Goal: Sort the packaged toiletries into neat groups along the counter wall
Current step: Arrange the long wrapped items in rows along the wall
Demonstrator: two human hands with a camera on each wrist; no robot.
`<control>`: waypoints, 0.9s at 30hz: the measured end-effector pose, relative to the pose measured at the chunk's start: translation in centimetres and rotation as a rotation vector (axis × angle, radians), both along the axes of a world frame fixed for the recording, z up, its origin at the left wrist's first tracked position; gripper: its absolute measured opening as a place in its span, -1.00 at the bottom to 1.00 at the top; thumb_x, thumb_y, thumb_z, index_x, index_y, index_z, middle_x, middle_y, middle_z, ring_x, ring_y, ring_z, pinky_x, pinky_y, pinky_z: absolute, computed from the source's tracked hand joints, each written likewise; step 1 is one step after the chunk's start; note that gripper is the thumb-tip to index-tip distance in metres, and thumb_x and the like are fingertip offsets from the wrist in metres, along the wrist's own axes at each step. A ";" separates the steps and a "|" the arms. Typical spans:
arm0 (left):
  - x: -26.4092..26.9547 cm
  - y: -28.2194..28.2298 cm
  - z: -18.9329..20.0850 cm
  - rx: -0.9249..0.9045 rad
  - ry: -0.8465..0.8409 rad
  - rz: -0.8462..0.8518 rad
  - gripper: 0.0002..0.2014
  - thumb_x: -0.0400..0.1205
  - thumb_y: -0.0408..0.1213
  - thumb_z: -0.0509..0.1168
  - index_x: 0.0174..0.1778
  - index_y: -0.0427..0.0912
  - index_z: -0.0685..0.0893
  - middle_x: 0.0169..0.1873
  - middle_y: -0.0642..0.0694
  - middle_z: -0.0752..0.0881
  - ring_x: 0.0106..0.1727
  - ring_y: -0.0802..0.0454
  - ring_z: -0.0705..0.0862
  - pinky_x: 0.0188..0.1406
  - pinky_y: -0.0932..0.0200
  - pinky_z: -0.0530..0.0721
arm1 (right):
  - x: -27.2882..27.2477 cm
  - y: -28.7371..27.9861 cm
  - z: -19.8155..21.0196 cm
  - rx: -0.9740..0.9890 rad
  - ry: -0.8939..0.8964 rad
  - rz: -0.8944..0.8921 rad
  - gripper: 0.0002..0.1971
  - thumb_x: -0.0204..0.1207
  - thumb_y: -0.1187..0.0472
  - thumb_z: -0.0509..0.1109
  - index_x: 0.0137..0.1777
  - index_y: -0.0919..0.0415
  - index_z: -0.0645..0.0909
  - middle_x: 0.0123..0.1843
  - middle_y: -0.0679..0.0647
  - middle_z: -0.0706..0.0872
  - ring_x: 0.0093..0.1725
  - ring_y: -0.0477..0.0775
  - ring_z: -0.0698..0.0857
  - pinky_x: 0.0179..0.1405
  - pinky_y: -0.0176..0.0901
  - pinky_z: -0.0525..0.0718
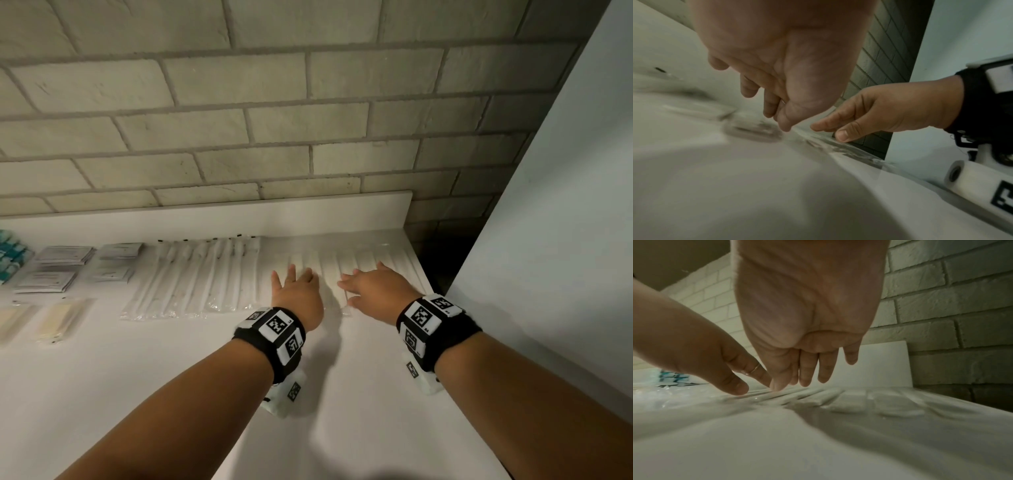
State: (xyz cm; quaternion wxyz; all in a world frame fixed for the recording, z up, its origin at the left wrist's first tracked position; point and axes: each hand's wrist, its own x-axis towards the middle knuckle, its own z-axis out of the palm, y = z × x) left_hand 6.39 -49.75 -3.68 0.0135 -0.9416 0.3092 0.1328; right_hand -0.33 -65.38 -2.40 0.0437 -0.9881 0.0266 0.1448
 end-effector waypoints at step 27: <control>0.3 4.1 0.0 0.106 0.043 0.122 -0.30 0.65 -0.32 -0.04 0.70 -0.17 -0.20 0.70 -0.06 -0.20 0.68 -0.16 -0.31 0.59 -0.34 -0.30 | 0.9 5.0 1.5 -0.069 0.063 0.113 -0.50 0.74 0.05 0.04 0.67 0.03 0.19 0.70 -0.08 0.16 0.70 0.03 0.04 0.63 0.36 -0.14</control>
